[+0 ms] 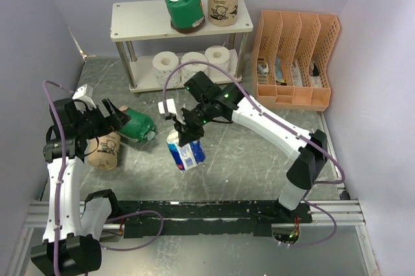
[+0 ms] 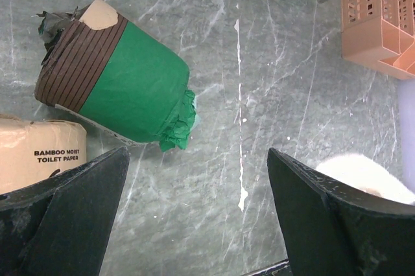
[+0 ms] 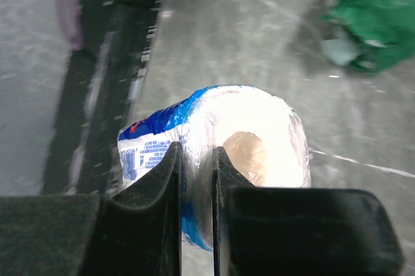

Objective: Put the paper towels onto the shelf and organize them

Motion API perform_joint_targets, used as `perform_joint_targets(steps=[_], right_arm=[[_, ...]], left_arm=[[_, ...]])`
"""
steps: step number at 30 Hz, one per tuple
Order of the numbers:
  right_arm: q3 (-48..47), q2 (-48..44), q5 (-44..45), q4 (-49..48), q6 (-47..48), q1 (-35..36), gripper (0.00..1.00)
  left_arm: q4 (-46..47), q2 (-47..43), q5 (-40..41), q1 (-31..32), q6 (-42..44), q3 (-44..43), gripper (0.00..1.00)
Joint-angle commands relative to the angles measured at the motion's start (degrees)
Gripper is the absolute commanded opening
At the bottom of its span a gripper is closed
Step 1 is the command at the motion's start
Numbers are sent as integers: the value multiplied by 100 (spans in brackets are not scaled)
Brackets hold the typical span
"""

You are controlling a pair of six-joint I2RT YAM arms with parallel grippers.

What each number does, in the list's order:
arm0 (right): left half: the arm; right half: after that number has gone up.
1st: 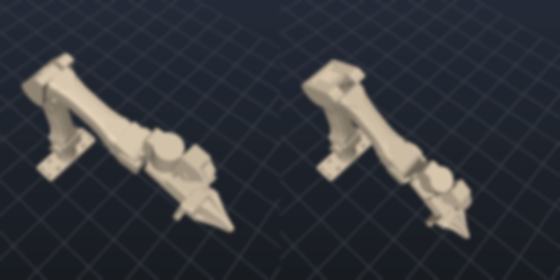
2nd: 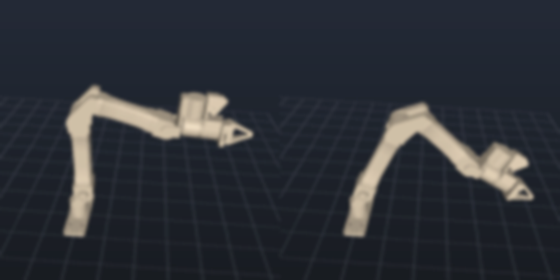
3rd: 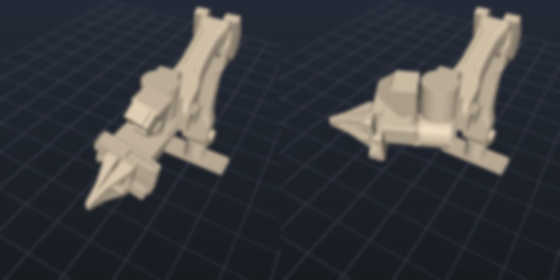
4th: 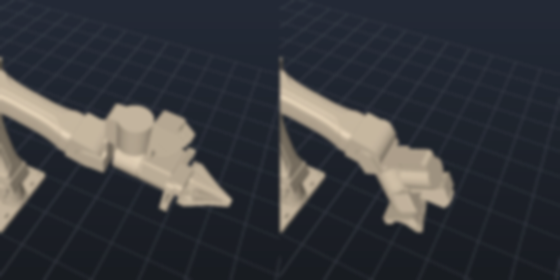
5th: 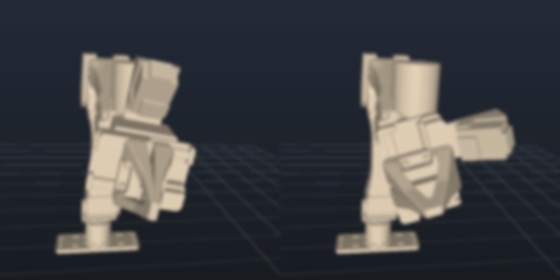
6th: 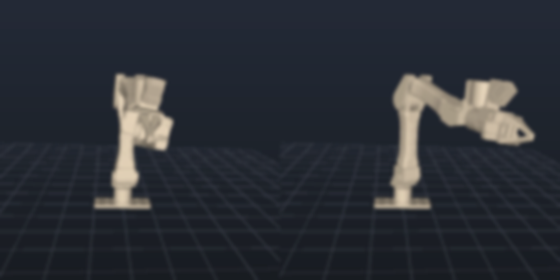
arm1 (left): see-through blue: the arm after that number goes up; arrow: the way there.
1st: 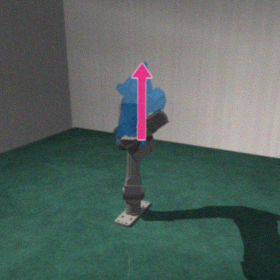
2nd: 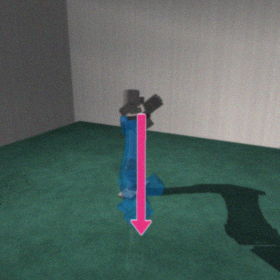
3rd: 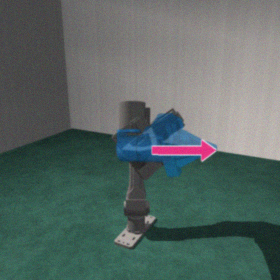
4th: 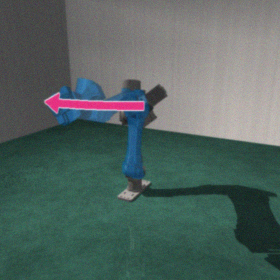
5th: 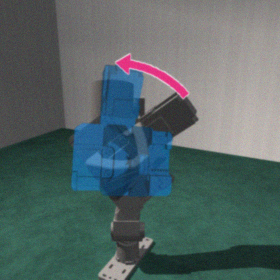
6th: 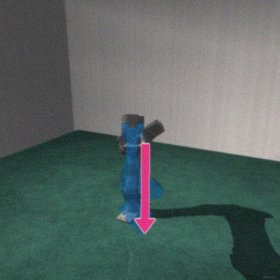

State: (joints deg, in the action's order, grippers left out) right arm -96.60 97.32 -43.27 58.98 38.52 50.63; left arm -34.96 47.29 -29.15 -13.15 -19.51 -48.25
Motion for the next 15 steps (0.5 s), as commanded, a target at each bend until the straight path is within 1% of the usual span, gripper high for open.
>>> perform_joint_targets(steps=[1,2,5,6,7,8,10,13,15], right_arm=[[-304,89,1433,-1922,-624,24,0],[-280,76,1702,-2351,-689,35,0],[245,-101,2356,-3890,-769,76,0],[153,12,2555,-4146,-777,77,0],[-41,177,2821,-4292,-884,71,0],[-190,342,2897,-4422,-901,75,0],[-200,421,2913,-4704,-661,81,0],[-536,697,2936,-4617,-573,72,0],[-406,666,2819,-4663,-411,68,0]], left_arm=[[108,-108,63,46,35,-9,100],[104,-106,90,44,28,-17,100],[95,-140,191,39,13,-25,100],[87,-159,219,40,23,-23,100],[75,-182,253,34,38,-33,100],[50,-203,325,39,43,-40,99],[29,-271,441,36,35,-47,99],[-14,-349,476,38,52,-79,100],[-19,-428,539,20,32,-86,100]])
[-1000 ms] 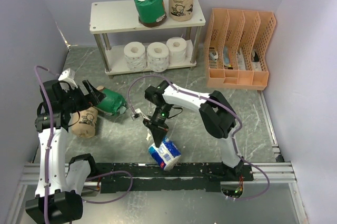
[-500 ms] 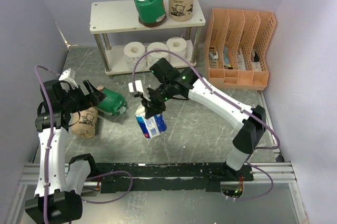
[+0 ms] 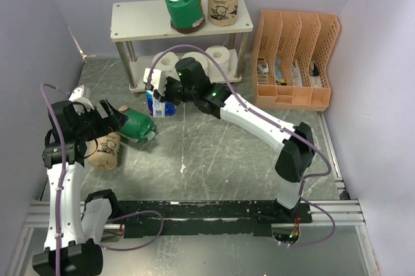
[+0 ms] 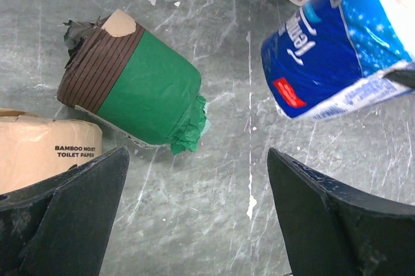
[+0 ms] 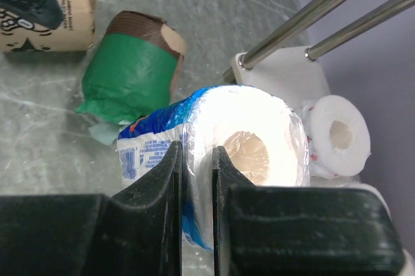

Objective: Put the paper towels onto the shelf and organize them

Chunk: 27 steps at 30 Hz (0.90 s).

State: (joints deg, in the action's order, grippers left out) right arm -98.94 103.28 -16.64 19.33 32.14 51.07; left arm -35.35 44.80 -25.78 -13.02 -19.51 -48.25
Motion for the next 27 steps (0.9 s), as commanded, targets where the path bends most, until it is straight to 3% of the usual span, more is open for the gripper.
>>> perform_joint_targets(steps=[1,5,9,13,19,27], right_arm=[[-105,39,115,-645,359,39,0],[222,-45,307,-788,663,120,0],[792,-32,431,-1954,1264,160,0],[867,409,856,-2789,1478,300,0],[1330,1172,1662,-5112,2535,775,0],[-748,2785,1343,-4891,2644,618,0]], left_arm=[[13,-231,248,-36,15,-100,100],[-82,-462,342,-343,13,-185,99],[-180,-823,536,-390,-9,-235,100],[-248,-728,619,173,-9,-271,100],[-369,-910,837,929,9,-355,99],[-521,-963,1137,967,-8,-509,100]])
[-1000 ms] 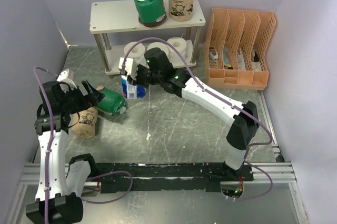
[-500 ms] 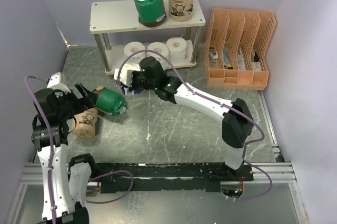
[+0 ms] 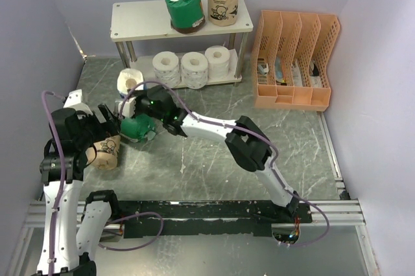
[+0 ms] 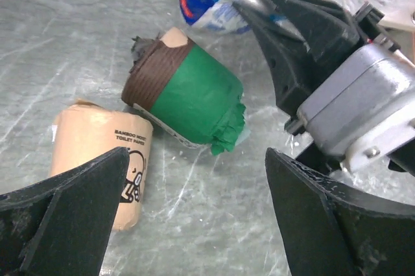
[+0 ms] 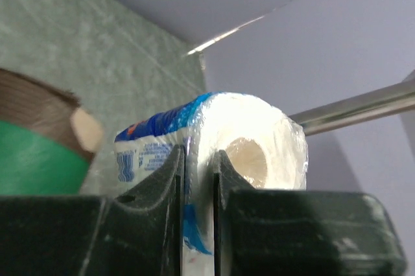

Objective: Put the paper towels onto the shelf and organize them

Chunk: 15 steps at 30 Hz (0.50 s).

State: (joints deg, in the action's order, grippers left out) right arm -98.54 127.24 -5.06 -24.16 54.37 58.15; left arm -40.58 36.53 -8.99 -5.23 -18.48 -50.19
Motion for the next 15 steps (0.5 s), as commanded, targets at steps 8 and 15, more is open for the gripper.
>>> perform_joint_targets(steps=[8,15], right_arm=[[-1125,633,-23,-406,467,-451,0],[-625,331,24,-419,343,-486,0]], left_arm=[[-186,-42,-113,59,-272,-477,100],[-1411,127,3949,304,-1480,-1196,100]])
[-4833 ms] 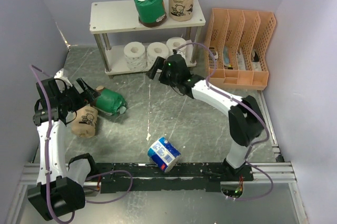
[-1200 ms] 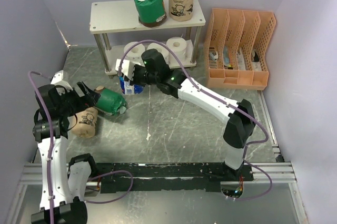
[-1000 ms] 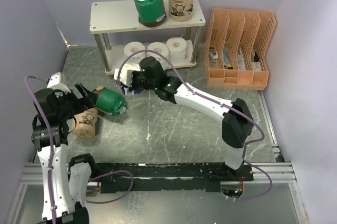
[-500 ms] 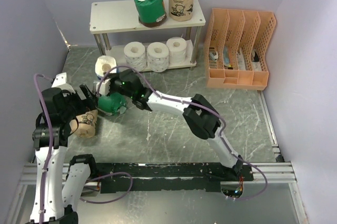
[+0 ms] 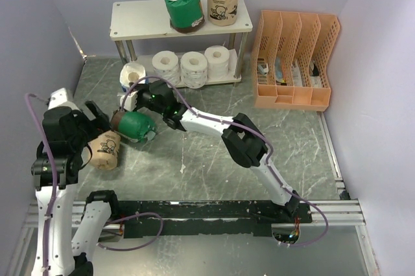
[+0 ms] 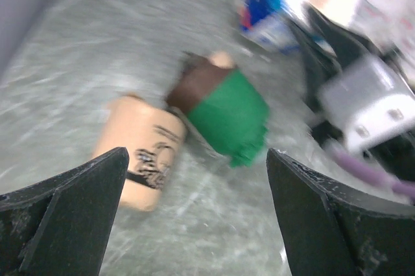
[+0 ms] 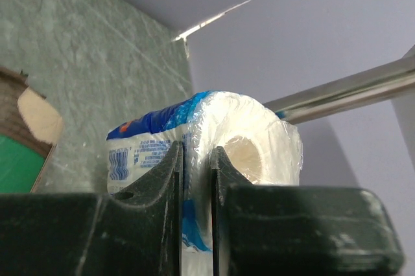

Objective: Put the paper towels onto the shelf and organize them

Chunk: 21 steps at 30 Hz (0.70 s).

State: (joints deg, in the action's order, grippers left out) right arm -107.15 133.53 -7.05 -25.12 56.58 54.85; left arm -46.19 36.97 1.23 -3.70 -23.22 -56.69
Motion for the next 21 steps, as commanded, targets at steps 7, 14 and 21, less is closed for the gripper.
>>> perform_joint_targets(steps=[7,14,21], right_arm=[[368,-398,340,-380,244,-219,0],[-133,-59,315,-298,326,-342,0],[-1168,660,211,-301,380,-514,0]], left_arm=[[-1967,-70,5022,739,-2625,-1030,100],[-1977,-213,5243,907,-2909,-813,99],[-1937,-106,5156,908,-2874,-791,100]])
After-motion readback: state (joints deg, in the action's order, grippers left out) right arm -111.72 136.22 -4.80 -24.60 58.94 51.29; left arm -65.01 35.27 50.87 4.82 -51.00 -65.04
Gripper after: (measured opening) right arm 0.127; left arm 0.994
